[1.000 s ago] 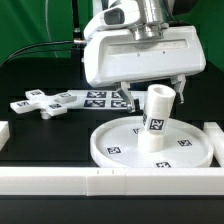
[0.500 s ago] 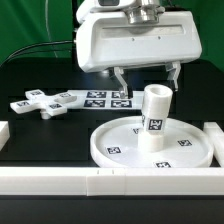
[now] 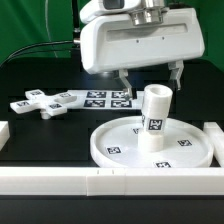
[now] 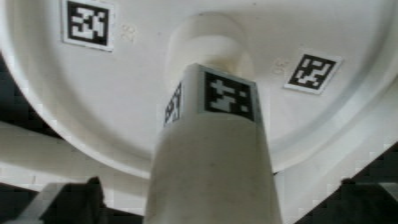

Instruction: Assemble round table

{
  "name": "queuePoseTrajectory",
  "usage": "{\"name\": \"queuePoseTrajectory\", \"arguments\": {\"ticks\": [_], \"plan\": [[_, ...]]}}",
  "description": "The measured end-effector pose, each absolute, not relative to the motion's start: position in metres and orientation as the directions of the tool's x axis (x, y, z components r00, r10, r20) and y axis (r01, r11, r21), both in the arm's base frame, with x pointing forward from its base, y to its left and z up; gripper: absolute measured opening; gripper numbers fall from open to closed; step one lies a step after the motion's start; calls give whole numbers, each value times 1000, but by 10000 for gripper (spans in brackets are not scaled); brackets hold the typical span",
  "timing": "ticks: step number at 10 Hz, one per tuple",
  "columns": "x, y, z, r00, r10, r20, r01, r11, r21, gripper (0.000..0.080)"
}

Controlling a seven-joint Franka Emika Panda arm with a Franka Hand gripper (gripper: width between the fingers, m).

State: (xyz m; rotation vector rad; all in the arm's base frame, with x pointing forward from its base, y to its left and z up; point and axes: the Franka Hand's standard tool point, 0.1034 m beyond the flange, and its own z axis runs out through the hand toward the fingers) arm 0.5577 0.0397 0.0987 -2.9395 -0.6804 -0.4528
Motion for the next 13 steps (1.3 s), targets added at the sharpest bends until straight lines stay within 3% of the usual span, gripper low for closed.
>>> {"name": "queuePoseTrajectory", "arguments": {"ticks": [3, 4, 5, 6, 7, 8, 10, 13], "plan": [[552, 54, 100, 888, 430, 161, 448, -889, -96, 649], [552, 56, 102, 880, 458, 123, 471, -876, -105, 649], [553, 48, 104, 849, 523, 74, 528, -846, -74, 649], [555, 42, 107, 823, 567, 35, 568, -820, -69, 649], [559, 38, 111, 806, 592, 8, 590, -803, -81, 649], [556, 40, 113, 796, 601, -66, 591, -797, -128, 649], [563, 43, 111, 800, 599, -34, 592, -797, -114, 649], [573, 46, 98, 723, 691, -10, 684, -718, -130, 649]]}}
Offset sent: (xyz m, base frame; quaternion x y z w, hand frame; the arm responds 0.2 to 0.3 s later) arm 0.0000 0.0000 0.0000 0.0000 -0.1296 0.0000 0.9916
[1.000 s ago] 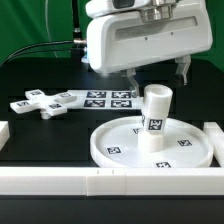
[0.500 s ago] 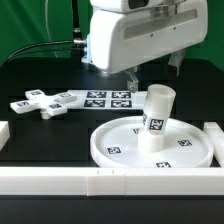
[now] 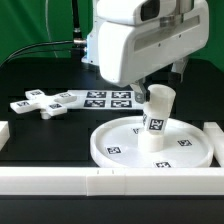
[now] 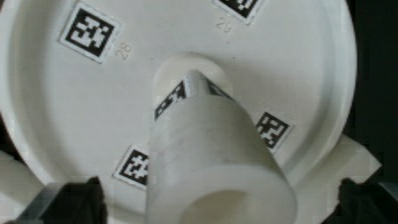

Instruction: Assemble round table

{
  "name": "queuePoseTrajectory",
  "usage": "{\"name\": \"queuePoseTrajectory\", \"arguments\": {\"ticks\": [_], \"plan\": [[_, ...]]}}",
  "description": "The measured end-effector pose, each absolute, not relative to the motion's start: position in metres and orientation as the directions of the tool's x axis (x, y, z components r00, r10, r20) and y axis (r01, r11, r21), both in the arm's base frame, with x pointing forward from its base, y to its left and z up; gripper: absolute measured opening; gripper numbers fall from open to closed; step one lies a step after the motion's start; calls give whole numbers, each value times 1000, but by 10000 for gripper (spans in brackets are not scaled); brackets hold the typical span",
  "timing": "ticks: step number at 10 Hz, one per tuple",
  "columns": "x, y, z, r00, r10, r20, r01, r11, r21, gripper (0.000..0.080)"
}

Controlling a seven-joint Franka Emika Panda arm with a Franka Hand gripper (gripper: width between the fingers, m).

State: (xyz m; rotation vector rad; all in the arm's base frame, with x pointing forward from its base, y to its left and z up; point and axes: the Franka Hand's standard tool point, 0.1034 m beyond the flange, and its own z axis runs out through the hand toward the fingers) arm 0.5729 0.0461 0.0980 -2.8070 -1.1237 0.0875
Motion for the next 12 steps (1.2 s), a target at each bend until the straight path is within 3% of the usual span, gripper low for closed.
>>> {"name": "queuePoseTrajectory", "arguments": {"ticks": [4, 5, 6, 7, 10, 12], "plan": [[574, 49, 92, 697, 717, 12, 713, -691, -123, 649], [573, 47, 91, 691, 722, 12, 718, -685, -125, 535], [573, 47, 91, 691, 723, 12, 718, -684, -125, 535], [573, 47, 91, 691, 723, 12, 718, -684, -125, 407], [573, 47, 91, 696, 718, 11, 713, -690, -125, 407], [572, 45, 93, 811, 586, 3, 580, -802, -140, 407]]}}
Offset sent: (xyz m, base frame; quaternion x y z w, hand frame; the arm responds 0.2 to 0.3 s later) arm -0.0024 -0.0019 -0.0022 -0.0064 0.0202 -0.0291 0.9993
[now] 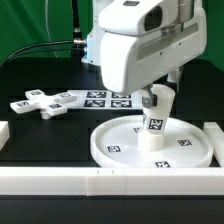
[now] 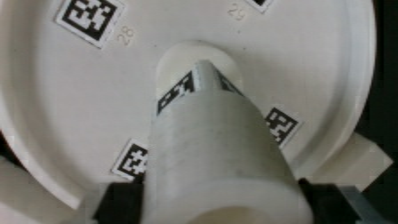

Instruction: Assemble round table

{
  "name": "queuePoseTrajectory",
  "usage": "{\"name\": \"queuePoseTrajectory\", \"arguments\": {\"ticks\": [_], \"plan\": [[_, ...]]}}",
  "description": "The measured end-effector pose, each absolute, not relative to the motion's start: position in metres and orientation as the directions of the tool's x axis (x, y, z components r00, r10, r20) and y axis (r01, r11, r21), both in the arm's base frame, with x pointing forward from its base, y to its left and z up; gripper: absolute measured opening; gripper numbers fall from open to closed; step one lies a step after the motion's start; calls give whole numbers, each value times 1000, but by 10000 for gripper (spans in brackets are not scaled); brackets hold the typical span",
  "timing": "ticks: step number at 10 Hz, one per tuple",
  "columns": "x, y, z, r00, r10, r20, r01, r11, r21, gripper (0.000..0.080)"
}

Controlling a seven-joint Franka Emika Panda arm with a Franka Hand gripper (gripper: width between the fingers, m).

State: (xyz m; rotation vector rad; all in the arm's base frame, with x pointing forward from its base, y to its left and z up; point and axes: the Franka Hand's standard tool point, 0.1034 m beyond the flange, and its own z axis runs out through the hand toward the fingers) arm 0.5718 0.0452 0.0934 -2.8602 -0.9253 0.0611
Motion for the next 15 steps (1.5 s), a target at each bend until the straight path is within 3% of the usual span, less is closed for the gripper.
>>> {"name": "queuePoseTrajectory", "arguments": {"ticks": [6, 12, 15], "plan": [[562, 34, 91, 996, 75, 55, 82, -984, -160, 409], [562, 30, 90, 978, -210, 16, -204, -964, -169, 409], [560, 31, 90, 872, -488, -27, -484, -855, -186, 409]]}}
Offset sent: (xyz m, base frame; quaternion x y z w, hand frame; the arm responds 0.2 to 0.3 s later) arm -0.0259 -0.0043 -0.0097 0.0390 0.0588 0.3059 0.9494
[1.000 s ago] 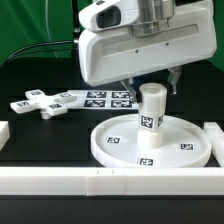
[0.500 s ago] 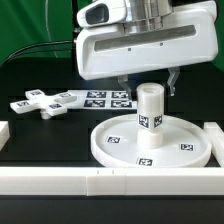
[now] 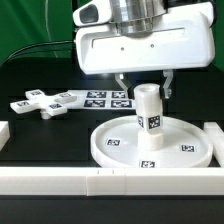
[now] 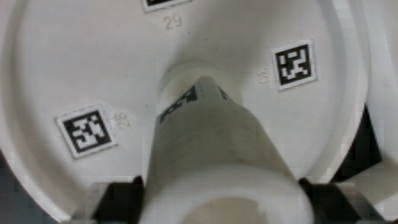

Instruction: Assemble round table

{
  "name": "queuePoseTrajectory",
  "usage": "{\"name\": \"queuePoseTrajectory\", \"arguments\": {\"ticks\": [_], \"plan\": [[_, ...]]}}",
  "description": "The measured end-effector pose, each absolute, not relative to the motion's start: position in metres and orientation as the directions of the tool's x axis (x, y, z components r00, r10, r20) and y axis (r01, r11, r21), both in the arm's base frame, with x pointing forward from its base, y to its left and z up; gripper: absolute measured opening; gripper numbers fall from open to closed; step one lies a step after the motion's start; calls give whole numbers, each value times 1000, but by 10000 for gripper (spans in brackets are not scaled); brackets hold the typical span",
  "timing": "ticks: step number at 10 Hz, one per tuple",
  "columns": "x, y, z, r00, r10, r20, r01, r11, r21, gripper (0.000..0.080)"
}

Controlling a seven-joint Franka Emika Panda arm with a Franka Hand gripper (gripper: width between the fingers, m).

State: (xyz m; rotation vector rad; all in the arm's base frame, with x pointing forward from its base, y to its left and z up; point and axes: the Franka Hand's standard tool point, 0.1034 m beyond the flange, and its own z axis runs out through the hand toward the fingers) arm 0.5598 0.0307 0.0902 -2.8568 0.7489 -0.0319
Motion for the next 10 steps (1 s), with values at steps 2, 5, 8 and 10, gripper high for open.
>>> {"name": "queuePoseTrajectory", "arguments": {"ticks": [2, 5, 8, 10], "plan": [[558, 33, 90, 746, -661, -82, -663, -725, -189, 409], [558, 34, 89, 533, -830, -165, -843, -505, -184, 409], [557, 36, 89, 525, -833, -175, -848, -495, -189, 585], [559, 38, 91, 592, -790, -160, -803, -561, -202, 636]]}}
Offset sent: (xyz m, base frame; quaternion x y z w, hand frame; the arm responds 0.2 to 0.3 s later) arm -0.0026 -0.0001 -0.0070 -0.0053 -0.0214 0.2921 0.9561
